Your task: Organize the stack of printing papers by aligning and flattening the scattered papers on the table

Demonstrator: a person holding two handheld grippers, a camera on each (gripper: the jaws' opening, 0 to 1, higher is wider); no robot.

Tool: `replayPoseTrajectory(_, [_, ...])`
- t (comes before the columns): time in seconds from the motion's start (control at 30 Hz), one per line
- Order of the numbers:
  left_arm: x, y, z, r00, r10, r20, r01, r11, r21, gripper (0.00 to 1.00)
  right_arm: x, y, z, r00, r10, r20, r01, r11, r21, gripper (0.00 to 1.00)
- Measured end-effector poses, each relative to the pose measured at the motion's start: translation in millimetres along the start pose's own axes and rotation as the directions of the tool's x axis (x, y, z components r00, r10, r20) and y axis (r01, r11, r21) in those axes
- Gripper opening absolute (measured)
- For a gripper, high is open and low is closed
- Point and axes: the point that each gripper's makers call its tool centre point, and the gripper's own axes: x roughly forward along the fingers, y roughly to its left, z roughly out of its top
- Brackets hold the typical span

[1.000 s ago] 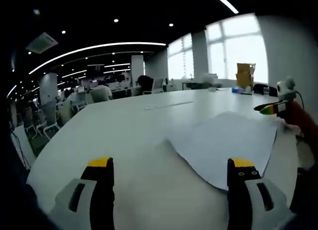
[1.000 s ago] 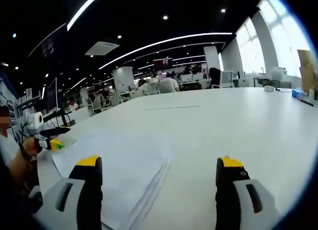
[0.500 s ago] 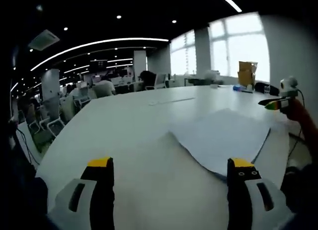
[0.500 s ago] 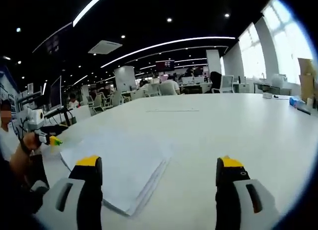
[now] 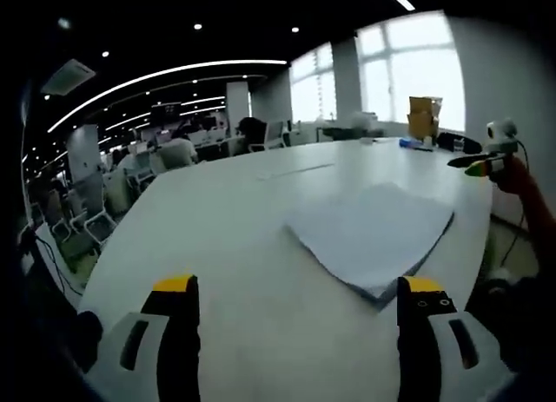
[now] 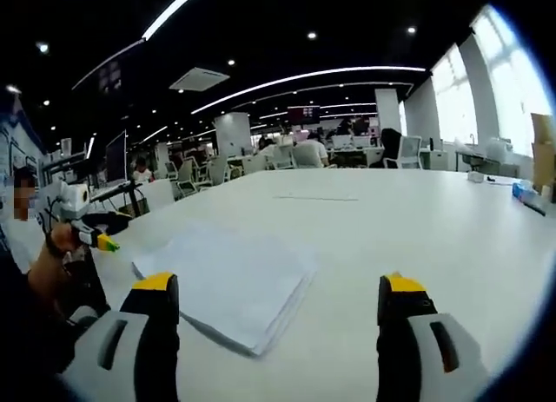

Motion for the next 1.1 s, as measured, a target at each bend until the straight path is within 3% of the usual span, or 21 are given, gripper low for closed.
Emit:
replayPoseTrajectory(0.1, [-11,-6.2,7.2,0.999,-0.011,0.039,0.012,1.000,-0.017,0.97,-7,7,5.1,0.999,0.034,0.011,-0.034,0.999,0.016,0.90])
replayPoseTrajectory(0.23, [-18,-11.1,5.5,0.999,-0.028,0.036,0.028,0.999,-0.015,0.97,-14,10,8.7,0.999,0.050,0.022,-0.051,0.998,0.034,0.90])
replayPoseTrajectory(0.5, [-36,-1.8,12.4,0.998,0.006,0.057,-0.004,1.000,-0.026,0.97,-30,14,8.4,1.000,0.028,0.004,-0.028,1.000,-0.012,0.90])
replayPoseTrajectory(0.7, [-51,-2.4,13.3,0.999,0.014,0.051,-0.012,0.999,-0.034,0.96,-43,18,10.6,1.000,0.020,-0.004,-0.020,0.999,-0.036,0.90])
replayPoseTrajectory(0.73, [-53,-3.4,9.7,1.000,0.010,0.028,-0.009,0.999,-0.048,0.95,-45,19,11.2,1.000,0.021,-0.005,-0.021,0.999,-0.040,0.90])
replayPoseTrajectory(0.93, [-63,-9.4,4.7,1.000,-0.010,0.006,0.010,0.999,-0.049,0.95,-55,30,14.2,0.998,0.064,-0.011,-0.065,0.997,-0.032,0.90])
replayPoseTrajectory(1.1, [-72,-11.0,4.4,1.000,-0.008,0.002,0.008,0.999,-0.045,0.95,-60,30,12.7,0.999,0.044,-0.030,-0.046,0.997,-0.065,0.90])
